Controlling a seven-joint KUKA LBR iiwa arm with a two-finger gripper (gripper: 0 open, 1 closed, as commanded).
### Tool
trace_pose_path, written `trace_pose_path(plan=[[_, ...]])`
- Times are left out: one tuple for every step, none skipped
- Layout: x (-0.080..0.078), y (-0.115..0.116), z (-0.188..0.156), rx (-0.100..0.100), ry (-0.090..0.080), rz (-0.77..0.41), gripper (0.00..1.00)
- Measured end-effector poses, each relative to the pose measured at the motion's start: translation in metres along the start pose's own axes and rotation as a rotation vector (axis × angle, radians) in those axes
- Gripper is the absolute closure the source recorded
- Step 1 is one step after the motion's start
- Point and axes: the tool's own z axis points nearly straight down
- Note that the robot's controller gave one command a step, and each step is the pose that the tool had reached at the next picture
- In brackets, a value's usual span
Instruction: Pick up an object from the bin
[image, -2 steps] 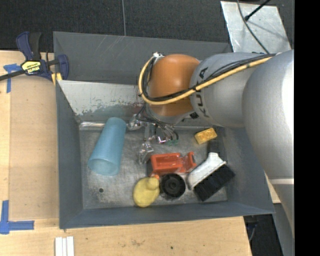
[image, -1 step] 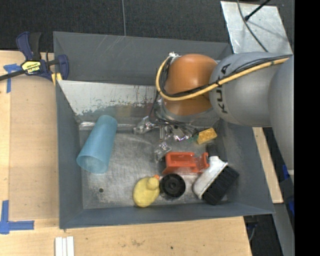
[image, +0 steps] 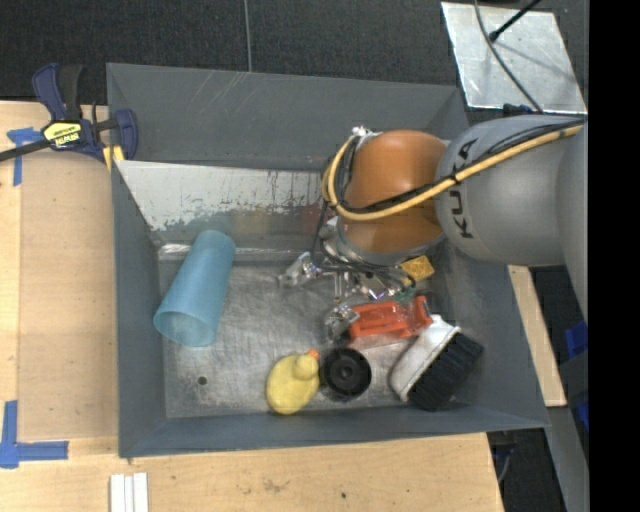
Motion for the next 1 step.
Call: trace_pose_path(plan=[[0.0299,0.001,-0.0205,-0.009,0.004,-0.355,0.0]])
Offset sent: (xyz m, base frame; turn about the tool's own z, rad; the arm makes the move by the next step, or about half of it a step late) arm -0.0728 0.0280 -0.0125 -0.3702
